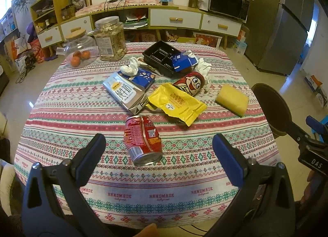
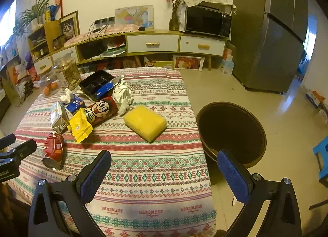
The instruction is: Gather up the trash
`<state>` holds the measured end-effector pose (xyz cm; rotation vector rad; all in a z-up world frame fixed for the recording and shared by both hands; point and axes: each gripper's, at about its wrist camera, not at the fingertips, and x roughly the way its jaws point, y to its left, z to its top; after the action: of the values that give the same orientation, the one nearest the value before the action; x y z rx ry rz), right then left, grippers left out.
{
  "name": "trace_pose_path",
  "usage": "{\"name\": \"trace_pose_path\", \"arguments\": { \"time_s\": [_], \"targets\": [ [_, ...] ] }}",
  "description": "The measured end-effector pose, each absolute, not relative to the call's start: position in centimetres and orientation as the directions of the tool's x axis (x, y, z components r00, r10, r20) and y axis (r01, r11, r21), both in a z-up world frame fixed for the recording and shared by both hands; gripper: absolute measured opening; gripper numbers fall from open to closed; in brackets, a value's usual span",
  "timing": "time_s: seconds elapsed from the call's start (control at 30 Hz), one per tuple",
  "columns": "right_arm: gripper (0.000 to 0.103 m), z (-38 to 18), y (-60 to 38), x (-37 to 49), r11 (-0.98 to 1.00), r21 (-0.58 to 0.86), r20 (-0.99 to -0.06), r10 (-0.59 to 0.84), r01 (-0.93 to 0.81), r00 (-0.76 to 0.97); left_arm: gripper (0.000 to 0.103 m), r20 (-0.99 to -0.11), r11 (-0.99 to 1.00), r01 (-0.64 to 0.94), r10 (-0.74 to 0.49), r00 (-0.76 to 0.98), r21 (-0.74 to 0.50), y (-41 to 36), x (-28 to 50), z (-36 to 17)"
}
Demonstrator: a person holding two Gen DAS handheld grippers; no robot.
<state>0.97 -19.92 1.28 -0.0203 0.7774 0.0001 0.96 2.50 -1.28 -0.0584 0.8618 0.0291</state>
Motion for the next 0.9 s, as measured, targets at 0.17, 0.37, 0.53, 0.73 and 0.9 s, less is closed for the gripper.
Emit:
{"name": "trace_pose_path", "arguments": {
  "time_s": [0.17,0.37,0.53,0.73,0.9],
  "targets": [
    [0.103,1.9,-20.2,0.7,1.0,-0.009,-0.693,-0.002,-0.005,0.721,0.103,-0.754,0.998,-0.047,-0.008,0.656,-0.052,2.5,1.3,-0.9],
    [0.103,3.0,-20.2,0.8,1.0,-0.018,-0.673,-0.019,0.01,0.739,0.103,-0.75,0.997,-0.043,-0.016,0.661,-0.059,2.6,1.6,-0.5],
    [0.103,3.8,-19.7,0.9,1.0,-0.028,-0.668,-0.021,0.002,0.744,0.103,-0.752,0.997,-0.052,-0.012,0.66,-0.062,3.2,1.7,-0.3],
    [0.103,5.1,-19.0,1.6,0.999,-0.027,-0.682,-0.005,-0.018,0.731,0.103,-0.764,0.996,-0.008,-0.063,0.643,-0.088,4.8,2.6,0.5],
    [0.103,5.1,-19.4,4.4,1.0,0.012,-0.751,0.019,-0.014,0.66,0.103,-0.775,0.995,-0.019,-0.063,0.629,-0.097,6.6,4.9,1.4]
  ]
}}
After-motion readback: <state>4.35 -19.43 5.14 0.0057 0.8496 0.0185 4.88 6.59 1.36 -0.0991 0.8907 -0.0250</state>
